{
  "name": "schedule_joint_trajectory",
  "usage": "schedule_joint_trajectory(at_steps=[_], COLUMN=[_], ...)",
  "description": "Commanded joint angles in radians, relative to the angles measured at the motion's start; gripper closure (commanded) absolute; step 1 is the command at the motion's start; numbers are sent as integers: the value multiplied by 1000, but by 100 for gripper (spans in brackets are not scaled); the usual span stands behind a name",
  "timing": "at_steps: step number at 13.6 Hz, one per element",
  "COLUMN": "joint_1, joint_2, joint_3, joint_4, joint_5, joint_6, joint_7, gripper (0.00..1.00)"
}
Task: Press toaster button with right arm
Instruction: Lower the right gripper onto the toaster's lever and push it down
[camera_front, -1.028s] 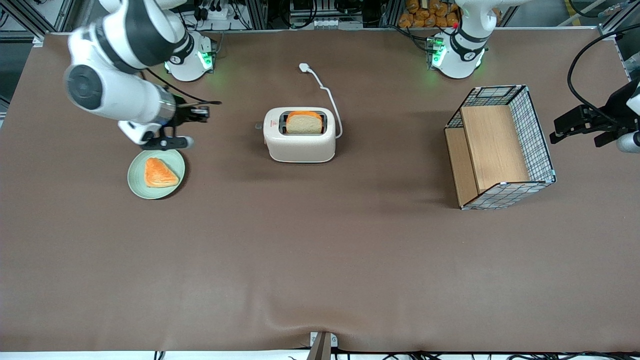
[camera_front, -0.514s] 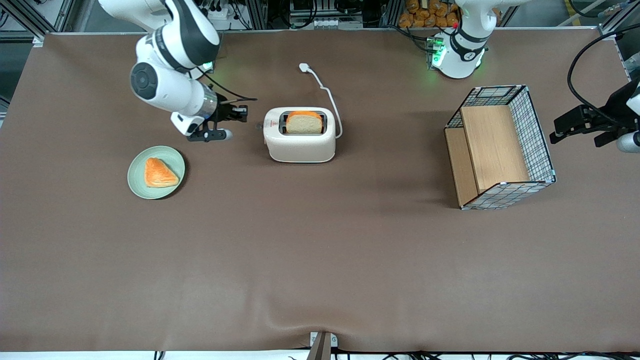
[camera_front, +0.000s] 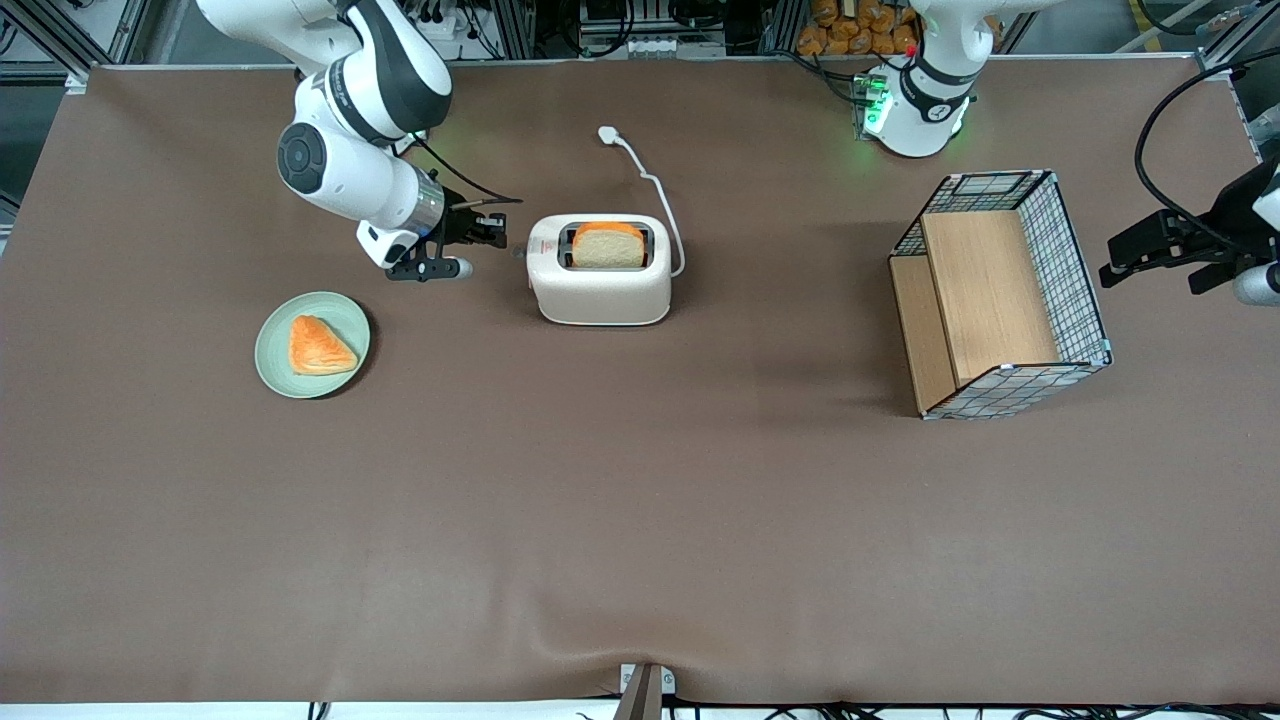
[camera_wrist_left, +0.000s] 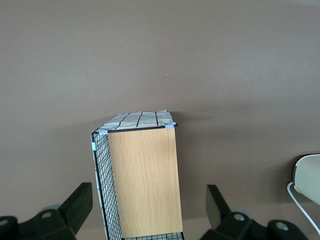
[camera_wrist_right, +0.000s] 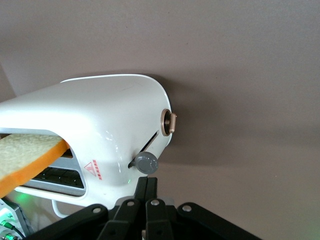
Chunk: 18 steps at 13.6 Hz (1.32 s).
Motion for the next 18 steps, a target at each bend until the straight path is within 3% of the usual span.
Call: schedule_joint_trajectory(at_steps=[1, 18], joint_1=[6, 69], joint_2=[-3, 111], joint_3=[3, 3], joint_4=[-28, -27], joint_5=[34, 68], joint_6=[47, 193], joint_7=[-36, -37], gripper=[100, 100])
